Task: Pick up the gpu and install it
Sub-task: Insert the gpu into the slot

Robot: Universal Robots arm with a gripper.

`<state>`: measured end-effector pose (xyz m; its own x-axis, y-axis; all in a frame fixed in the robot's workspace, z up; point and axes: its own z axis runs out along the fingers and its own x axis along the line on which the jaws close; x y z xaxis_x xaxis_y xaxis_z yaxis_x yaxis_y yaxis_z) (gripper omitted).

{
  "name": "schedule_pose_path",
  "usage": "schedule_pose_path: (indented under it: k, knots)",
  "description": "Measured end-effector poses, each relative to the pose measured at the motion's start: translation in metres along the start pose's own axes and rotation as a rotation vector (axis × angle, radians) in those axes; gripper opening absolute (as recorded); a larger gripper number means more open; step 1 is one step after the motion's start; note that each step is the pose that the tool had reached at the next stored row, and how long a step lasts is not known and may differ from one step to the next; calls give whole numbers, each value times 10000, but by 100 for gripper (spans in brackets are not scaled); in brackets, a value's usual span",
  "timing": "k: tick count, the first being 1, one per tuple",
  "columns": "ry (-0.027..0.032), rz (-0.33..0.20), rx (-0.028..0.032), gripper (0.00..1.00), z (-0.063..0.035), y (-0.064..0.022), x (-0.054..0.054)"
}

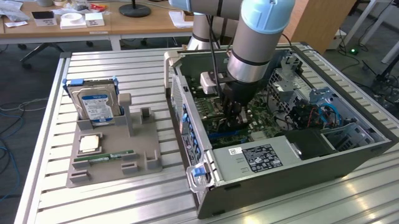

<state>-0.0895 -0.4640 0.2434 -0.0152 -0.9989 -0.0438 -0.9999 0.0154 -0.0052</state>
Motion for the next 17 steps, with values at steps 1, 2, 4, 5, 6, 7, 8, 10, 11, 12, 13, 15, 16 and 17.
schedule_pose_path:
  k: [1, 2, 4, 5, 6, 7, 8, 10, 11, 12, 13, 15, 16, 17]
  knots:
    - [6, 0, 0, 26, 3, 1, 0]
    - [0, 0, 6, 26, 9, 0, -1]
    - [8, -1, 4, 26, 10, 0, 0]
    - [12, -1, 4, 26, 10, 1, 0]
    - [13, 0, 3, 26, 10, 1, 0]
    - [13, 0, 4, 26, 10, 1, 0]
    - [13, 0, 3, 26, 10, 1, -1]
    - [13, 0, 3, 26, 10, 1, 0]
    - [13, 0, 4, 26, 10, 1, 0]
    - [13, 0, 3, 26, 10, 1, 0]
    - [12, 1, 3, 26, 10, 1, -1]
    - [13, 0, 3, 26, 10, 1, -1]
    - [12, 0, 3, 26, 10, 1, -1]
    - [13, 0, 3, 26, 10, 1, 0]
